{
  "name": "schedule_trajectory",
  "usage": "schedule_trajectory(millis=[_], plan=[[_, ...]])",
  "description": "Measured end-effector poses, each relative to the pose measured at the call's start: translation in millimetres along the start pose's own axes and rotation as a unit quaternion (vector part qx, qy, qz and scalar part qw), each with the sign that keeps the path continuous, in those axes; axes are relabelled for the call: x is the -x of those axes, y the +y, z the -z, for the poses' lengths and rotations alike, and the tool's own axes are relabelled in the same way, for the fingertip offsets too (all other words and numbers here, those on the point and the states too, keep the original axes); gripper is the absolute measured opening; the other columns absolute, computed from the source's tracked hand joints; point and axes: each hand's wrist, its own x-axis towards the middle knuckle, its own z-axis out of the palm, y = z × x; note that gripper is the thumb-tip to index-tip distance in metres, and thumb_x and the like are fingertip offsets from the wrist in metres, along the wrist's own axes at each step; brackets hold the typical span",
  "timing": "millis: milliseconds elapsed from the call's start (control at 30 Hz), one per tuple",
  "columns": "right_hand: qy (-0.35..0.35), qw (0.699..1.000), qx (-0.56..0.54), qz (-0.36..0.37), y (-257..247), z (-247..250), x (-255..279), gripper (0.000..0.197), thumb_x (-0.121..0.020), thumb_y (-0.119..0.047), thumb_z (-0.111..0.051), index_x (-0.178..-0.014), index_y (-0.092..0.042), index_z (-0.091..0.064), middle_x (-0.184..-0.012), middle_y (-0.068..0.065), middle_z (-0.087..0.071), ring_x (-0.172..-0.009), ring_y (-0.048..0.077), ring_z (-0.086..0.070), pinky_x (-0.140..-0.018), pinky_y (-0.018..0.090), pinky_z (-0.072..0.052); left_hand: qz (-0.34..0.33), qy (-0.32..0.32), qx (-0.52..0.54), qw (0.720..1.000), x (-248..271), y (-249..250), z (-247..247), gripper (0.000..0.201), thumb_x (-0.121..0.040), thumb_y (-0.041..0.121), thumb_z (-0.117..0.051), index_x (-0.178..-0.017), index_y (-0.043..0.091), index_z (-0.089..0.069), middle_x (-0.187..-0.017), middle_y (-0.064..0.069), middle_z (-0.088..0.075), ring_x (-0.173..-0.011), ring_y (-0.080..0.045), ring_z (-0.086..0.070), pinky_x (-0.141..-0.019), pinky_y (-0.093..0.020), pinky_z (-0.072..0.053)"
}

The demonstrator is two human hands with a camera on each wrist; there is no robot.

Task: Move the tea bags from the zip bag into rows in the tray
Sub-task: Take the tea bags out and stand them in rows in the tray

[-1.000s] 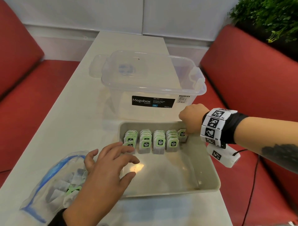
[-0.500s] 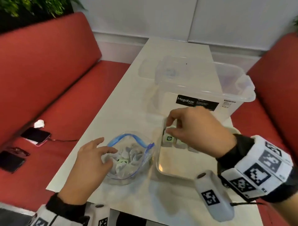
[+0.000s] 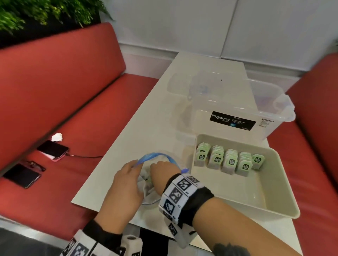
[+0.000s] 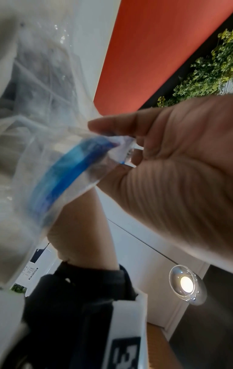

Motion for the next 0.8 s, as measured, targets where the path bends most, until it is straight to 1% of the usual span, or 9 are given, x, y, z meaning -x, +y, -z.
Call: schedule_trajectory(millis=[67, 133, 267, 333, 433, 533, 567, 733, 800], plan=[[-0.023, 1.0, 0.009, -0.001, -3, 2, -2, 0.041, -0.097, -0.015, -0.046, -0.134, 0.002, -0.044, -0.14, 0.018, -0.045, -0.129, 0.03, -0.043, -0.104, 0.038, -0.035, -0.003, -0.006, -0.003, 1.0, 0, -2, -1, 0.076, -0.071, 0.0, -0.066, -0.139, 0.021, -0.04, -0.141, 0.002, -0.038, -0.123, -0.017, -0.042, -0.098, -0.018, -0.029], [-0.023, 1.0, 0.017, 0.0, -6, 5, -2, 0.039, -0.098, -0.014, -0.045, -0.133, 0.002, -0.046, -0.139, 0.018, -0.046, -0.129, 0.03, -0.042, -0.106, 0.038, -0.033, -0.001, -0.01, -0.006, 1.0, 0, -2, 0, 0.077, -0.072, 0.001, -0.066, -0.141, 0.021, -0.037, -0.143, 0.003, -0.035, -0.126, -0.017, -0.039, -0.099, -0.018, -0.029], [-0.007, 0.999, 0.051, 0.004, -10, 2, -4, 0.03, -0.096, -0.014, -0.048, -0.121, 0.0, -0.057, -0.128, 0.015, -0.056, -0.12, 0.027, -0.052, -0.097, 0.036, -0.042, -0.004, -0.008, 0.003, 1.0, -2, -2, 3, 0.078, -0.072, -0.002, -0.064, -0.141, 0.021, -0.037, -0.143, 0.003, -0.036, -0.126, -0.015, -0.039, -0.097, -0.014, -0.027], [0.017, 0.998, 0.06, 0.009, -9, 1, -3, 0.027, -0.095, -0.013, -0.049, -0.117, 0.0, -0.06, -0.124, 0.014, -0.058, -0.115, 0.027, -0.055, -0.093, 0.035, -0.045, -0.006, -0.007, 0.003, 1.0, -3, -2, 3, 0.078, -0.071, -0.002, -0.065, -0.141, 0.02, -0.038, -0.142, 0.003, -0.036, -0.126, -0.014, -0.039, -0.096, -0.013, -0.026], [0.057, 0.996, 0.064, 0.021, -6, 1, 0, 0.025, -0.094, -0.009, -0.049, -0.115, 0.001, -0.06, -0.122, 0.015, -0.059, -0.114, 0.027, -0.056, -0.089, 0.033, -0.045, 0.0, -0.01, 0.013, 1.0, -5, -3, 4, 0.079, -0.07, -0.002, -0.065, -0.141, 0.02, -0.037, -0.143, 0.003, -0.035, -0.126, -0.014, -0.039, -0.094, -0.013, -0.027], [0.118, 0.989, 0.08, 0.028, -3, -3, 5, 0.021, -0.094, -0.004, -0.045, -0.107, 0.0, -0.061, -0.114, 0.014, -0.062, -0.105, 0.027, -0.059, -0.073, 0.029, -0.041, 0.0, -0.008, 0.017, 1.0, -10, -2, 7, 0.078, -0.071, -0.003, -0.063, -0.141, 0.019, -0.036, -0.143, 0.003, -0.035, -0.126, -0.013, -0.038, -0.092, -0.012, -0.026], [0.133, 0.987, 0.084, 0.034, -2, -3, 7, 0.021, -0.094, -0.003, -0.045, -0.107, -0.001, -0.061, -0.111, 0.014, -0.062, -0.103, 0.027, -0.06, -0.071, 0.029, -0.039, 0.0, -0.008, 0.016, 1.0, -12, -1, 8, 0.078, -0.071, -0.003, -0.063, -0.141, 0.018, -0.036, -0.143, 0.002, -0.035, -0.126, -0.013, -0.039, -0.091, -0.012, -0.026], [0.192, 0.976, 0.073, 0.068, 5, 6, 19, 0.021, -0.092, -0.001, -0.043, -0.107, -0.003, -0.057, -0.105, 0.014, -0.062, -0.095, 0.03, -0.059, -0.066, 0.032, -0.036, 0.003, -0.004, 0.02, 1.0, -19, 1, 11, 0.075, -0.073, 0.0, -0.065, -0.141, 0.016, -0.037, -0.144, 0.001, -0.034, -0.127, -0.012, -0.039, -0.091, -0.009, -0.024], [0.23, 0.969, 0.056, 0.071, 7, 10, 24, 0.019, -0.092, -0.003, -0.044, -0.107, -0.007, -0.055, -0.096, 0.011, -0.06, -0.084, 0.028, -0.055, -0.065, 0.032, -0.033, 0.005, -0.001, 0.032, 0.999, -20, 0, 12, 0.072, -0.074, -0.001, -0.064, -0.14, 0.017, -0.039, -0.143, 0.001, -0.035, -0.124, -0.011, -0.04, -0.091, -0.009, -0.024]])
